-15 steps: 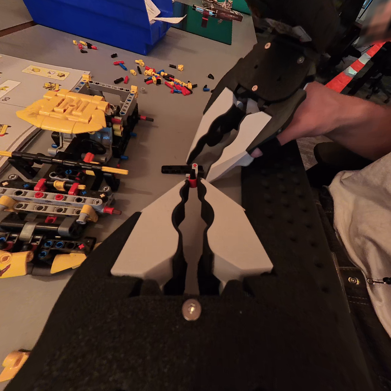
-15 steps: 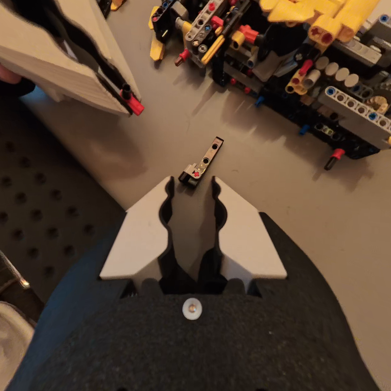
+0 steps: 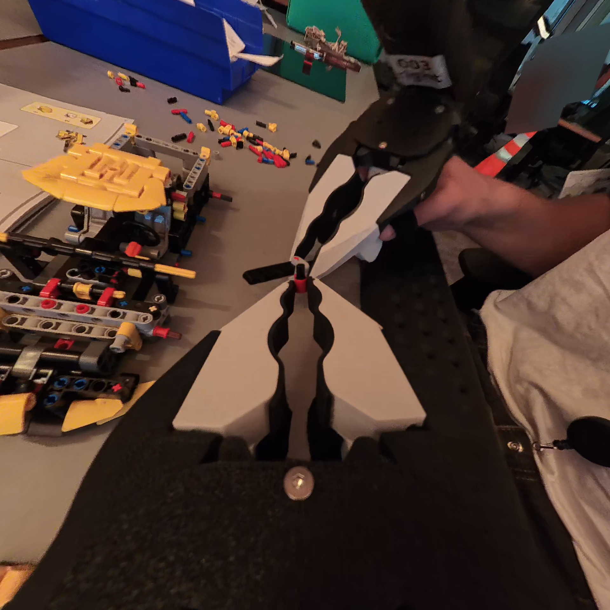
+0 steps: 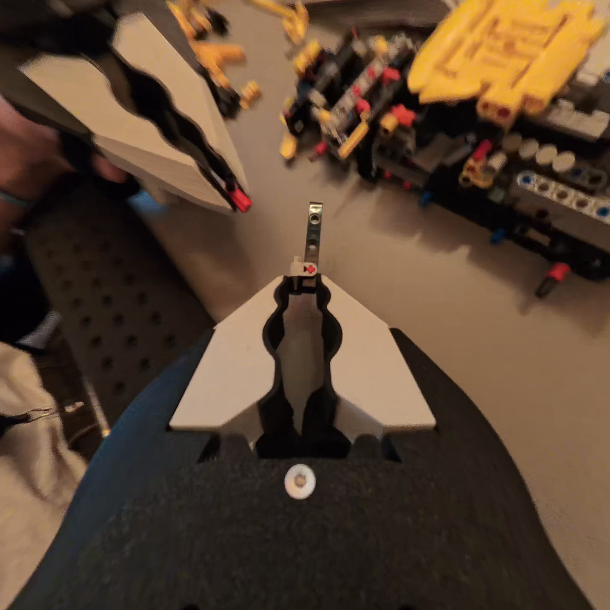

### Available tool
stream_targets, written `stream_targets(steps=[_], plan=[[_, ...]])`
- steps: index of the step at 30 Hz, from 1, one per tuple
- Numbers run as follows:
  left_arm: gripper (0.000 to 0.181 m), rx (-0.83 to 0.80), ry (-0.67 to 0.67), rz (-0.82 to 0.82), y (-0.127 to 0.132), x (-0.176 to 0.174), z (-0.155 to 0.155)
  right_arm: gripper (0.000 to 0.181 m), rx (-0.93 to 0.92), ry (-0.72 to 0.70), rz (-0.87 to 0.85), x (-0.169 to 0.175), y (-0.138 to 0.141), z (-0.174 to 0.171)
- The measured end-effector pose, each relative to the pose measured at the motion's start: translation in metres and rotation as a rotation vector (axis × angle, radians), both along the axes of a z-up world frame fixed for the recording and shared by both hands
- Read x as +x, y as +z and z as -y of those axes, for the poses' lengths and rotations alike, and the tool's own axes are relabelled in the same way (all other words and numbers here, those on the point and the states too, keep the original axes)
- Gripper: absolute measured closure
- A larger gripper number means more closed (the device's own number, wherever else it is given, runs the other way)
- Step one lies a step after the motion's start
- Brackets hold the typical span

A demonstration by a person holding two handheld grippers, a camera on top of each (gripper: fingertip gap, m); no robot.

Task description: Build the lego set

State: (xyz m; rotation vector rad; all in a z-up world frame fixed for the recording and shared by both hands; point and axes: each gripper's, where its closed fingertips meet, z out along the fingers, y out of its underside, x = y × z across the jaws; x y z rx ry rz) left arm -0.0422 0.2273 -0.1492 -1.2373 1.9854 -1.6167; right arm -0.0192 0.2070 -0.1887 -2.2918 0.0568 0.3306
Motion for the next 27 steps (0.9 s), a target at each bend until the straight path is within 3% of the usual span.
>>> stream_targets(steps=[4, 7, 14, 17, 27], plan=[[0.174, -0.1, -0.015, 0.073, 0.022, -0.004, -0.003, 0.166, 0.149, 0.217, -0.322, -0.017, 0.039, -0.01], [0.174, -0.156, -0.047, 0.111, 0.034, -0.009, -0.003, 0.166, 0.243, 0.419, -0.382, -0.028, 0.056, -0.01], [0.174, -0.156, -0.107, 0.112, 0.033, -0.016, 0.004, 0.166, 0.31, 0.459, -0.546, -0.022, 0.06, -0.012], [0.175, -0.158, -0.125, 0.076, 0.029, -0.017, 0.006, 0.167, 0.233, 0.463, -0.524, -0.025, 0.044, -0.011], [0.175, -0.15, -0.155, -0.013, 0.011, -0.017, 0.012, 0.166, 0.201, 0.522, -0.498, -0.035, 0.04, -0.004]])
